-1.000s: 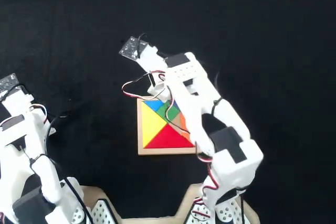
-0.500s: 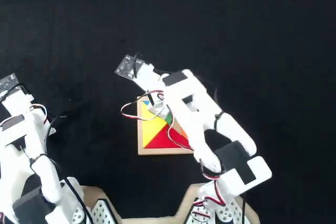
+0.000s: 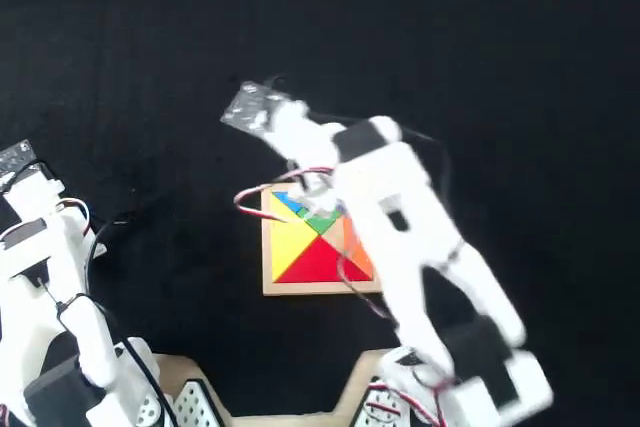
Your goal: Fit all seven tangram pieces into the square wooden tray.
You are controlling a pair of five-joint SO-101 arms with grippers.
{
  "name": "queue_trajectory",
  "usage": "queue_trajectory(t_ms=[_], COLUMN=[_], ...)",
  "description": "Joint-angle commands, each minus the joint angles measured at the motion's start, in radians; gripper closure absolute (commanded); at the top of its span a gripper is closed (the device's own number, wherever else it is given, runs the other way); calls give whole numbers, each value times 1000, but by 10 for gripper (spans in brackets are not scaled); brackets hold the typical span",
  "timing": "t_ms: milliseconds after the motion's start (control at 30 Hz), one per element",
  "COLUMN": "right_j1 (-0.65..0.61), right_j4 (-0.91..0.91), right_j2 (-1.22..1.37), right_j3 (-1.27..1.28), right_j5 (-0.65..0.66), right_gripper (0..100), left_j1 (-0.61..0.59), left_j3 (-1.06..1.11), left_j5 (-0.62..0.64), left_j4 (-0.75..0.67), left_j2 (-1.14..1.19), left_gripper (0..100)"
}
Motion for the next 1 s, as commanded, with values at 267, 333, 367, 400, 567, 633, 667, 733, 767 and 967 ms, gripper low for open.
queue_trajectory(t_ms=[267, 333, 367, 400, 567, 633, 667, 733, 767, 967], right_j1=[212, 213, 227, 256, 270, 245, 230, 190, 175, 163], right_j4=[110, 109, 100, 86, 54, 52, 51, 51, 51, 51], right_j2=[-166, -166, -166, -166, -159, -159, -159, -159, -159, -157], right_j3=[506, 542, 544, 542, 544, 549, 553, 559, 559, 559], right_j5=[133, 120, 94, 75, 83, 84, 84, 84, 84, 84], right_gripper=[987, 962, 929, 890, 829, 841, 844, 843, 843, 843], left_j1=[42, 39, 38, 38, 38, 38, 38, 38, 38, 36], left_j3=[-4, -4, -4, -4, -4, -4, -4, -4, -4, -4], left_j5=[-3, -3, -3, -3, -3, -3, -3, -3, -3, -3], left_j4=[-9, -9, -8, -8, -8, -8, -8, -8, -8, -8], left_j2=[-14, -14, -14, -14, -14, -14, -14, -14, -14, -14], left_gripper=[969, 970, 970, 970, 970, 970, 970, 970, 970, 970])
